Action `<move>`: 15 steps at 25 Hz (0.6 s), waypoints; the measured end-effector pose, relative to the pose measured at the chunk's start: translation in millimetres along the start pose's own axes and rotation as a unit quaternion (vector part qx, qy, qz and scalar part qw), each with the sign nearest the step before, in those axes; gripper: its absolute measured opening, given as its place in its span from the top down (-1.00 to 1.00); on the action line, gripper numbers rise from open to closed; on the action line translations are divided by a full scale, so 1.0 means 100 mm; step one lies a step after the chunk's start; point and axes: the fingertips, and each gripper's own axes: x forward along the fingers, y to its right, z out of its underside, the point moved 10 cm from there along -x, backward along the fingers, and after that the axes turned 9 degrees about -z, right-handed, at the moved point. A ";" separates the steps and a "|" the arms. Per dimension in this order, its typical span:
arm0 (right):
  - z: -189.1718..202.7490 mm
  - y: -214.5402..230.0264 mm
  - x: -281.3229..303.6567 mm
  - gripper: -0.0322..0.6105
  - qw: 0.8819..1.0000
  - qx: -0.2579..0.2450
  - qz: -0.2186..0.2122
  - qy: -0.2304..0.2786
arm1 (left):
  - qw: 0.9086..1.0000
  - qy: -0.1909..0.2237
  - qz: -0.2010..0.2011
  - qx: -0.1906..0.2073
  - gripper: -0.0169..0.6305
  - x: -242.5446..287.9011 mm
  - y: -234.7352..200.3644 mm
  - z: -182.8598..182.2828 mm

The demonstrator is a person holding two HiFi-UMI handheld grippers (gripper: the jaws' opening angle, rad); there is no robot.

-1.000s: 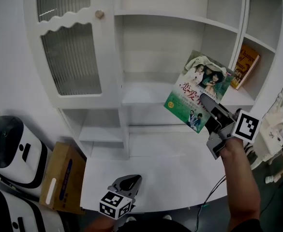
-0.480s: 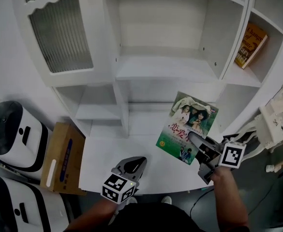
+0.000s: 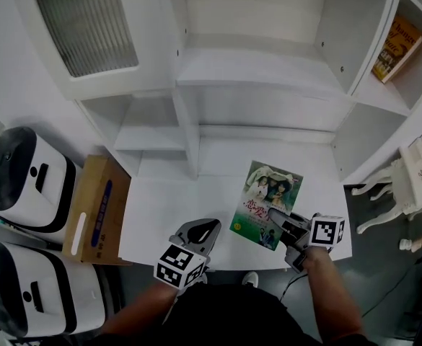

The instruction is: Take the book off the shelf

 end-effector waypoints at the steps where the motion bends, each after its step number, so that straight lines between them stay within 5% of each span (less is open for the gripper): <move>1: 0.04 0.06 0.02 0.65 1.000 0.006 0.003 -0.006 | 1.000 -0.006 -0.005 -0.001 0.91 0.02 -0.03 0.05; 15: 0.68 1.04 0.53 0.65 0.984 0.121 0.028 -0.131 | 0.993 -0.101 -0.053 -0.033 0.91 0.01 -0.15 0.62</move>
